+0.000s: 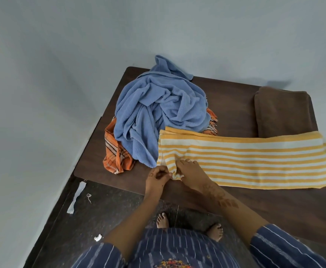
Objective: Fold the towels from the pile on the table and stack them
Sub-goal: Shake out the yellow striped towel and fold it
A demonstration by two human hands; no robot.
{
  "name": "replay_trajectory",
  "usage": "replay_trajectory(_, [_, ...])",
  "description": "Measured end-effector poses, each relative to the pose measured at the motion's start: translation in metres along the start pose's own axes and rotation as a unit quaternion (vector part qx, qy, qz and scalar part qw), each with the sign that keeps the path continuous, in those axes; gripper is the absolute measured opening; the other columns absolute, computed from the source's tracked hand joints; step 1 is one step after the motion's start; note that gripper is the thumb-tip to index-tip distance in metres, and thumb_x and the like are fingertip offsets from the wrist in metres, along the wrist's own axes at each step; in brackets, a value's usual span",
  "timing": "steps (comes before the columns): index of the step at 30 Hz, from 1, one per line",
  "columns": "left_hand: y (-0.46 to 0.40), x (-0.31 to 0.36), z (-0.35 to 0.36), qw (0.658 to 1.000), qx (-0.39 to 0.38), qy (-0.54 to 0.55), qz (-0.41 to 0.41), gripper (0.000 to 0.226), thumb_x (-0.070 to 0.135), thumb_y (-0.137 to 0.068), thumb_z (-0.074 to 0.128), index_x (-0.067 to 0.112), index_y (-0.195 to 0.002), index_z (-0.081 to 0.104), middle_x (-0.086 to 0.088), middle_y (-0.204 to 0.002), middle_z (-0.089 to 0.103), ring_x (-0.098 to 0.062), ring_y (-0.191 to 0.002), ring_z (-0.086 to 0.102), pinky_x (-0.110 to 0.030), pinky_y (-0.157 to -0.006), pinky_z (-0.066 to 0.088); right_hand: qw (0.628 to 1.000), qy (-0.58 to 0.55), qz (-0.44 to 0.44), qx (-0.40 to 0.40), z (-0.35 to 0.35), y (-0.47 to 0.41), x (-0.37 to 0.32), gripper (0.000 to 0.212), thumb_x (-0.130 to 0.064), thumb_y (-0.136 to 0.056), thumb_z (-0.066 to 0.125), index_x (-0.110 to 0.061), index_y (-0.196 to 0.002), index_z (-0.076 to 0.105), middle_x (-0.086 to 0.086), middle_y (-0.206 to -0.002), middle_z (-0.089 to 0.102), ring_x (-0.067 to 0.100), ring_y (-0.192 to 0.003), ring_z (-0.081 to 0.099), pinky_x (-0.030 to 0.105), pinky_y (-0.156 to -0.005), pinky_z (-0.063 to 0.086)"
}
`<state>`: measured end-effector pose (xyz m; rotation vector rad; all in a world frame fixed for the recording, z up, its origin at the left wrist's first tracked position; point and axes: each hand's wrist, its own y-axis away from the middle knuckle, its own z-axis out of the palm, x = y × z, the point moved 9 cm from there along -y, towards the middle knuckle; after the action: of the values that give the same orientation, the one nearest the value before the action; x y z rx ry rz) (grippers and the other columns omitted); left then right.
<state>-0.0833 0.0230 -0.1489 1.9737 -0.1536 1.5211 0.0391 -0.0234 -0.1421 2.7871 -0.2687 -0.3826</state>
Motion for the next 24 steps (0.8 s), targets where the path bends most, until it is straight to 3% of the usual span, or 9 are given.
replay_trajectory(3, [0.003,0.001,-0.007,0.999,-0.014,0.040,0.002,0.010,0.000,-0.085,0.062,0.006,-0.092,0.059,0.000,-0.089,0.063,0.002,-0.079,0.060,-0.009,-0.073,0.045,0.989,-0.150,0.007,-0.008,-0.004,-0.001,0.014,0.022,-0.010,-0.078,0.058,-0.016,-0.099,0.053,0.003,-0.102,0.058,0.027,-0.097,0.055,0.036,-0.081,0.038])
replay_trajectory(5, [0.001,0.000,-0.013,0.998,-0.028,0.055,0.006,0.009,0.000,-0.089,0.057,0.006,-0.094,0.056,-0.004,-0.082,0.061,-0.004,-0.069,0.060,-0.016,-0.068,0.048,0.976,-0.214,0.012,-0.028,-0.004,0.001,0.023,0.021,-0.007,-0.073,0.061,-0.019,-0.086,0.050,-0.002,-0.091,0.054,0.023,-0.086,0.053,0.034,-0.075,0.042])
replay_trajectory(8, [-0.003,0.001,-0.024,0.998,-0.055,0.005,0.022,0.009,0.006,-0.092,0.056,0.014,-0.088,0.054,0.000,-0.071,0.053,-0.008,-0.059,0.048,-0.020,-0.058,0.041,0.971,-0.236,0.007,-0.045,-0.007,0.003,0.024,0.023,-0.008,-0.070,0.065,-0.020,-0.081,0.049,-0.003,-0.086,0.051,0.017,-0.077,0.048,0.028,-0.066,0.039])
replay_trajectory(12, [-0.011,0.010,-0.035,0.970,-0.098,-0.197,0.099,0.003,0.017,-0.092,0.057,0.019,-0.091,0.055,0.008,-0.084,0.059,0.000,-0.075,0.053,-0.019,-0.071,0.042,0.972,-0.222,0.002,-0.072,-0.003,0.005,0.015,0.025,-0.008,-0.070,0.064,-0.023,-0.074,0.045,-0.007,-0.075,0.046,0.014,-0.067,0.043,0.029,-0.060,0.035])
replay_trajectory(16, [-0.016,0.001,-0.047,0.976,-0.111,-0.183,0.044,0.007,0.016,-0.091,0.060,0.022,-0.087,0.058,0.006,-0.070,0.055,0.000,-0.053,0.046,-0.022,-0.054,0.043,0.964,-0.258,0.017,-0.058,-0.006,0.006,0.016,0.025,-0.007,-0.072,0.064,-0.023,-0.071,0.045,-0.009,-0.070,0.045,0.012,-0.063,0.043,0.027,-0.059,0.034])
replay_trajectory(18, [-0.008,-0.008,-0.039,0.980,-0.125,-0.152,0.013,0.007,0.022,-0.086,0.067,0.024,-0.090,0.062,0.005,-0.078,0.059,-0.005,-0.059,0.051,-0.020,-0.052,0.046,0.962,-0.268,0.011,-0.055,-0.010,0.004,0.014,0.020,-0.008,-0.073,0.064,-0.019,-0.074,0.046,-0.007,-0.070,0.045,0.012,-0.063,0.042,0.028,-0.061,0.034])
replay_trajectory(20, [0.004,-0.012,-0.026,0.984,-0.115,-0.131,0.025,0.018,0.022,-0.079,0.075,0.022,-0.093,0.064,0.004,-0.093,0.057,-0.006,-0.074,0.054,-0.015,-0.062,0.048,0.964,-0.259,0.004,-0.063,-0.008,0.004,0.014,0.018,-0.010,-0.074,0.065,-0.017,-0.077,0.048,-0.005,-0.075,0.047,0.012,-0.066,0.043,0.027,-0.062,0.035])
replay_trajectory(22, [0.013,-0.017,-0.012,0.972,-0.117,-0.197,0.048,0.039,0.024,-0.073,0.079,0.020,-0.108,0.063,0.006,-0.106,0.047,-0.003,-0.086,0.051,-0.008,-0.073,0.044,0.969,-0.238,0.001,-0.071,-0.003,0.005,0.015,0.018,-0.014,-0.075,0.068,-0.017,-0.080,0.051,-0.002,-0.083,0.051,0.015,-0.073,0.047,0.030,-0.066,0.038])
replay_trajectory(24, [0.013,-0.019,-0.010,0.960,-0.081,-0.262,0.056,0.051,0.024,-0.075,0.077,0.020,-0.121,0.058,0.006,-0.112,0.040,-0.008,-0.092,0.050,-0.015,-0.080,0.045,0.973,-0.219,0.002,-0.065,0.000,0.006,0.015,0.018,-0.017,-0.077,0.067,-0.017,-0.081,0.050,-0.001,-0.086,0.051,0.017,-0.077,0.048,0.032,-0.068,0.040])
